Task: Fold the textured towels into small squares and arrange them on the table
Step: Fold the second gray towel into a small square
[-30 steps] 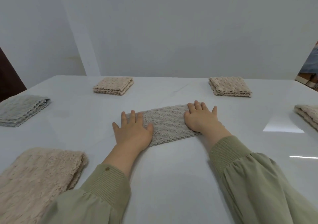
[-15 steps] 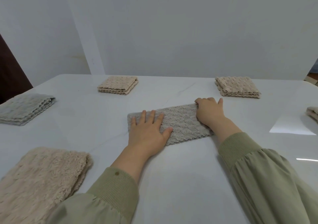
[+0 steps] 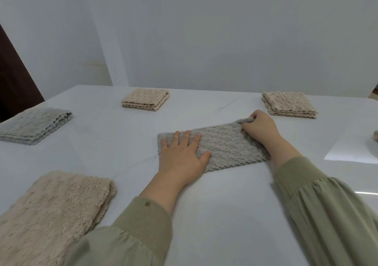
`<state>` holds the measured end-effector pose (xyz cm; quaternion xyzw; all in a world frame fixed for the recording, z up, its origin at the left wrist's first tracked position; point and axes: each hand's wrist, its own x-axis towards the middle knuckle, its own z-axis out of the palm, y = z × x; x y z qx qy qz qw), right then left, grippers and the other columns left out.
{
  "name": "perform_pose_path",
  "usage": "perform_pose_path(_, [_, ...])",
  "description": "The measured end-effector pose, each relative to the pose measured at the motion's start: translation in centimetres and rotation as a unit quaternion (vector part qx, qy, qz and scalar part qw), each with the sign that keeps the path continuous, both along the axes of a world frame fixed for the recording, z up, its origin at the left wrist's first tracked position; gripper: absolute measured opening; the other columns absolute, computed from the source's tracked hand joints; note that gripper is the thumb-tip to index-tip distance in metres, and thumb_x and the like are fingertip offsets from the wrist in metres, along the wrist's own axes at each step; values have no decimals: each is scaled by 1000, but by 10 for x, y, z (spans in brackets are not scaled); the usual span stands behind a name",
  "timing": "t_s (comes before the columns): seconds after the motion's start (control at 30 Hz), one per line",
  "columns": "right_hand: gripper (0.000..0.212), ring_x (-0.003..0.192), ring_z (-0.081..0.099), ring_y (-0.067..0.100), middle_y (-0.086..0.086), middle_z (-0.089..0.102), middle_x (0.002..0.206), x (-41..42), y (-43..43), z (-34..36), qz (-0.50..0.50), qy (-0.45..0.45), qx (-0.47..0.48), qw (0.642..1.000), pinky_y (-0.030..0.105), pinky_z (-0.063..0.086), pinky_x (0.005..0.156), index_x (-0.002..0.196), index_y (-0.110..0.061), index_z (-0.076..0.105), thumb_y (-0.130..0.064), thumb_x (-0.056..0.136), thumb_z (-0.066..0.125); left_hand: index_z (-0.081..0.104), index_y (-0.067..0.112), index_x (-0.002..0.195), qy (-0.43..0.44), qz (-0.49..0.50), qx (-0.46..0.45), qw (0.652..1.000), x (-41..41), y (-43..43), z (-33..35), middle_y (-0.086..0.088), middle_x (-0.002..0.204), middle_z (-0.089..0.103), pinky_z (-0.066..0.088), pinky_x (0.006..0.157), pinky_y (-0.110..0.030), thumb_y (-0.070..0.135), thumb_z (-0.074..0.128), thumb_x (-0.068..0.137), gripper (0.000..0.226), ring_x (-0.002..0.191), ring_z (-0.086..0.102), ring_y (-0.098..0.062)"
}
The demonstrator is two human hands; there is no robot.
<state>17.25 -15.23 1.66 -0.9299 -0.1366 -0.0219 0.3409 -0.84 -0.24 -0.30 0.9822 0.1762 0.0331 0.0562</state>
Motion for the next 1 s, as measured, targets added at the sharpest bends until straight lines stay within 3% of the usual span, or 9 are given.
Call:
perform_pose_path(0.07, [9,78,53,23,6,58,84,-3,3,7,8,-19,79,997,29,40,62,90,-8,52,-13,82,54,6,34,150,0,2,1,1000,1,1,0,5,159,0,-3,117,-50,63,14,93,65,146,-6,-21])
perform_pose_path(0.2, [11,69,49,12,1,55,81,-19,16,24,48,-66,137,987,17,37,55,90,-7,57,-2,82,52,10,33,150,-24,9,-6,1000,1,0,-2,4,159,4,-1,117,-51,61,18,93,65,146,-3,-21])
perform_pose_path(0.27, [16,64,48,9,0,56,74,-35,25,36,93,-79,158,980,4,36,51,86,-7,59,5,78,52,18,29,148,-56,10,-12,998,1,-1,-1,2,157,16,5,117,-51,59,26,92,64,145,7,-21])
perform_pose_path(0.33, [19,61,49,9,0,58,68,-54,32,49,153,-89,156,972,3,36,50,79,-7,62,9,74,53,33,25,143,-136,14,-66,988,1,-1,2,1,147,39,19,114,-49,51,42,89,60,138,28,-20])
perform_pose_path(0.43, [11,57,52,6,2,64,68,-82,40,65,243,-88,135,956,7,39,51,76,-5,65,5,73,63,46,27,136,-296,31,-303,905,-2,0,12,4,136,50,37,106,-40,25,55,86,51,124,45,-14])
perform_pose_path(0.5, [8,57,57,1,-1,68,68,-95,41,74,282,-99,122,947,7,43,54,75,-7,66,-2,73,72,43,36,136,-332,26,-427,841,-7,-4,20,10,139,42,36,108,-33,15,54,87,54,126,41,-7])
perform_pose_path(0.57, [10,56,58,-2,-4,68,65,-105,40,82,305,-108,110,940,8,43,53,73,-10,67,-6,72,76,44,43,131,-340,-5,-481,808,-12,-10,29,13,139,40,35,107,-29,12,55,87,55,126,40,-3])
perform_pose_path(0.8, [12,64,60,8,-4,65,68,-120,27,98,304,-144,84,938,22,48,59,73,-15,66,-5,74,73,66,32,87,-359,-40,-468,806,-20,-11,40,0,120,61,41,103,-45,33,62,73,14,121,51,-16])
perform_pose_path(1.0, [17,63,58,7,-3,65,70,-128,17,102,301,-128,87,941,18,47,57,73,-17,64,-4,73,75,67,8,87,-355,-96,-474,800,-36,-12,56,0,77,67,49,65,-21,6,65,85,4,73,64,-10])
